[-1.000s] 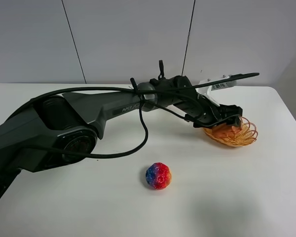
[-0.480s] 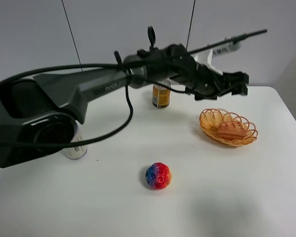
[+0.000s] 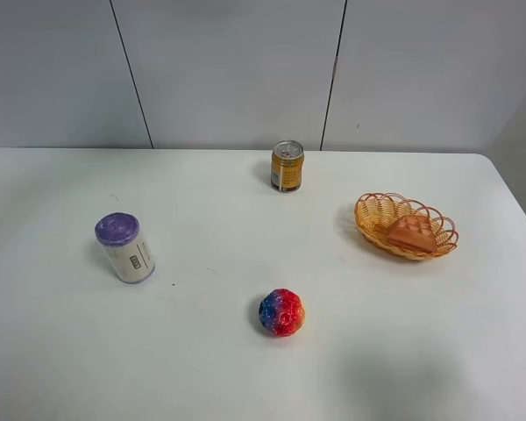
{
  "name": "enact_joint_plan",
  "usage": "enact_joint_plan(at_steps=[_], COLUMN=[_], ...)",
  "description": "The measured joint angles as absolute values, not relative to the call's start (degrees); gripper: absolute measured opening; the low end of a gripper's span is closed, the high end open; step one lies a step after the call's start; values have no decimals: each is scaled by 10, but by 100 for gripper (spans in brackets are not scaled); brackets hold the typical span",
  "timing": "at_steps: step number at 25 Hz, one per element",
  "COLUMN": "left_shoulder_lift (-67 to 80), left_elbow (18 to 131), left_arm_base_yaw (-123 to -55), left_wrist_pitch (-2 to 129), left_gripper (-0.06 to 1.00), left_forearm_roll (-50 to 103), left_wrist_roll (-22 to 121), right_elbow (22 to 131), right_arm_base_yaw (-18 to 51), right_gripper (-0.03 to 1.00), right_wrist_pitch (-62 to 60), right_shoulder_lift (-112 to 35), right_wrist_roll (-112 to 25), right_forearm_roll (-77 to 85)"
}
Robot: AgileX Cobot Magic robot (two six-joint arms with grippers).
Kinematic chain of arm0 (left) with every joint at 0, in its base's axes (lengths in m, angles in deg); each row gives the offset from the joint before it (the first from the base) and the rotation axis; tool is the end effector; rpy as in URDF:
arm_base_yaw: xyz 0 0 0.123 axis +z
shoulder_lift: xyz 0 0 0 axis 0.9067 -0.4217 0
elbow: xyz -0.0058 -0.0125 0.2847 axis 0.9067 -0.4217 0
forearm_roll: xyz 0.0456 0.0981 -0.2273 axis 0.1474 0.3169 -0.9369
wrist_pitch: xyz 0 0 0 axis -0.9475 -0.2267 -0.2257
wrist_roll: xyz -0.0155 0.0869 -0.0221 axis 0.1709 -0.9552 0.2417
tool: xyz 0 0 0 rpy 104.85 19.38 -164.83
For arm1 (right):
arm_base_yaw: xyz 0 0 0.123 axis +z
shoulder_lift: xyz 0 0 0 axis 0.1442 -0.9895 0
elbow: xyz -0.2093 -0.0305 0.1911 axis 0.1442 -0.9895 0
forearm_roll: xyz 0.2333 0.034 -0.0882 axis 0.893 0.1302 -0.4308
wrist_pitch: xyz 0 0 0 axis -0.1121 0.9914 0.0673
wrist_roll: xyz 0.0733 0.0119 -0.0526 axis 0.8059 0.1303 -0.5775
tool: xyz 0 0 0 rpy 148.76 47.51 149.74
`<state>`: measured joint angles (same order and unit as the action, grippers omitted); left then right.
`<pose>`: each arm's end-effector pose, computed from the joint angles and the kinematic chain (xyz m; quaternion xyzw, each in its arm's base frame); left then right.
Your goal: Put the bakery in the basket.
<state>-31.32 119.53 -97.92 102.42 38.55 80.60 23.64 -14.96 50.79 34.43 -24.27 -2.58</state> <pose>0.3769 -0.2456 0.4373 0.2538 0.7993 -0.1547 0.5222 -0.0024 0.0027 0.2717 0.0226 0.8569 -0.0313 0.5141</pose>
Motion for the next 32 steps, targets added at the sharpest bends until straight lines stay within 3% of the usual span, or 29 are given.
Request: enact_joint_plan(at_steps=[8,12,16,25,32], left_shoulder_lift=[-168,-104,-14,323,624], left_elbow=[1196,1187,1106,695,400], left_arm_base_yaw=[-893,-857,-805,-697,-670], left_wrist_pitch=[1198,1230,1231,1165,1136], left_gripper=[79,79,79,79,79], left_forearm_roll=[445,460,480,488,489], left_wrist_roll=[806,806,806,841,855], right_elbow=[236,236,236,236,236], right_arm_base_yaw=[-150,-150,-150,-150,-150], right_gripper=[99,99,99,99,99], right_wrist_pitch=[508,508,508,508,508], right_shoulder_lift=[344,344,344,344,344], right_wrist_roll=[-243,-243,-243,-243,-243], right_forearm_roll=[-26,-26,-26,-26,-26])
